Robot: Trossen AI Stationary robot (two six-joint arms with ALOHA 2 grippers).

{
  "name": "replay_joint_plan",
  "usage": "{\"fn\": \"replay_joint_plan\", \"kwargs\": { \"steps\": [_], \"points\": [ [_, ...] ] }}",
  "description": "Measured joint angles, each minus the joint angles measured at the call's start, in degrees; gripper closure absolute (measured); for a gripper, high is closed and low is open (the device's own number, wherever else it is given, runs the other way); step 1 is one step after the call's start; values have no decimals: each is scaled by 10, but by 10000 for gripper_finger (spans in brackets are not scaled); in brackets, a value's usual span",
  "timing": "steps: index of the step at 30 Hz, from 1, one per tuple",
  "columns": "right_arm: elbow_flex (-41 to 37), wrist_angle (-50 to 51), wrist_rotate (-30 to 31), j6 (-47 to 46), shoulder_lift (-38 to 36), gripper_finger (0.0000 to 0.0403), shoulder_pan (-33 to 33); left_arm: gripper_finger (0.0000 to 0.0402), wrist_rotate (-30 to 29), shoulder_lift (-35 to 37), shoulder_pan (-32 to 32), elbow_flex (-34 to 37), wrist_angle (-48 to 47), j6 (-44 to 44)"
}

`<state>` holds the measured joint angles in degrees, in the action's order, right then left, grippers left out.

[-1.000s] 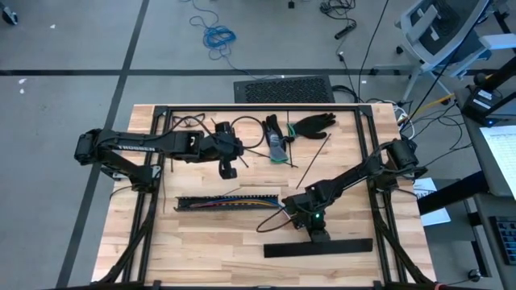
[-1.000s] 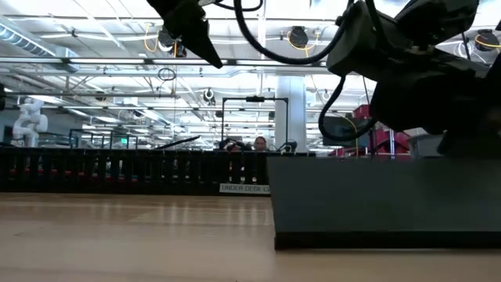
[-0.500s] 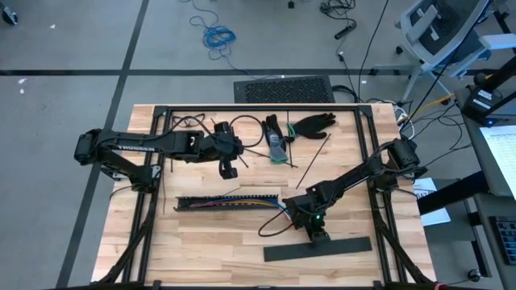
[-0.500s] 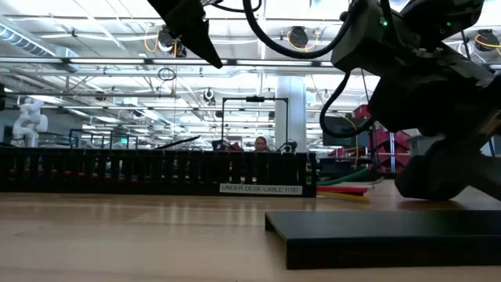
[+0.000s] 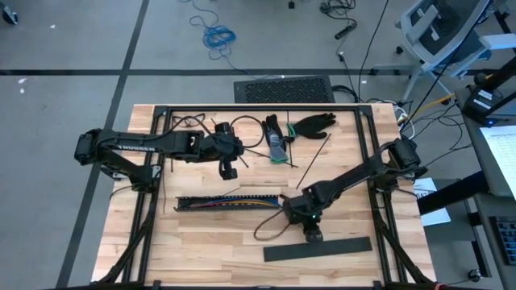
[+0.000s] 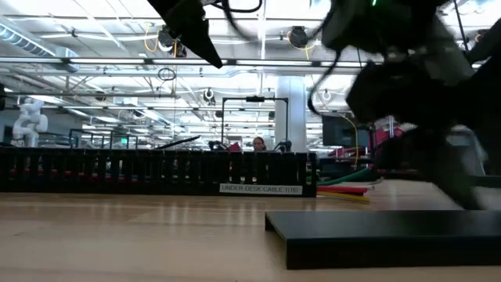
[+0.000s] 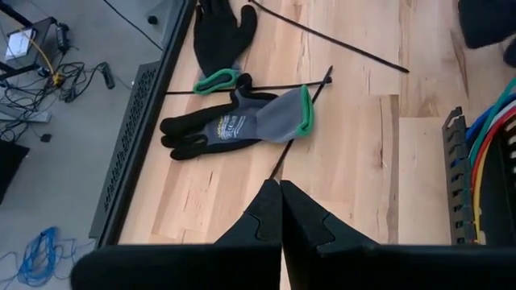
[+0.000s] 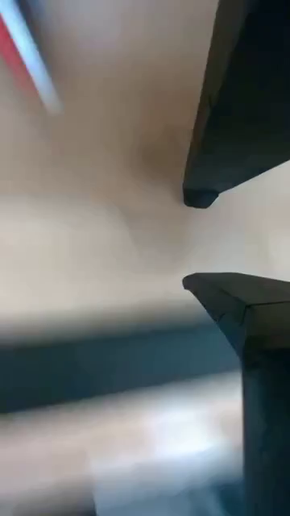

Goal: Ziptie cables
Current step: Close the black cable duct

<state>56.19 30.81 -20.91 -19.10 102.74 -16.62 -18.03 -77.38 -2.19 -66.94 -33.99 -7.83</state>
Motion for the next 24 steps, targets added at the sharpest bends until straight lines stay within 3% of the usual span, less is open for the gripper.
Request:
{"fn": "replay_joint_plan", "kwargs": {
  "steps": [3,7,11,14,19,24],
  "points": [
    [43,68,158,-13,-10,247,-3,402,39,0,0,0,2,1],
    [84,126,274,-45,-56,254,-12,402,135,-9,2,0,19,26],
    [95,234,379,-111,-128,306,-3,402,160,-31,31,8,37,46],
    [96,328,428,-173,-204,381,4,402,162,-62,60,8,62,51],
    [96,456,522,-306,-335,401,20,402,203,-147,104,8,164,65],
    [96,472,556,-343,-433,402,45,401,366,-281,93,-38,328,203]
  ]
}}
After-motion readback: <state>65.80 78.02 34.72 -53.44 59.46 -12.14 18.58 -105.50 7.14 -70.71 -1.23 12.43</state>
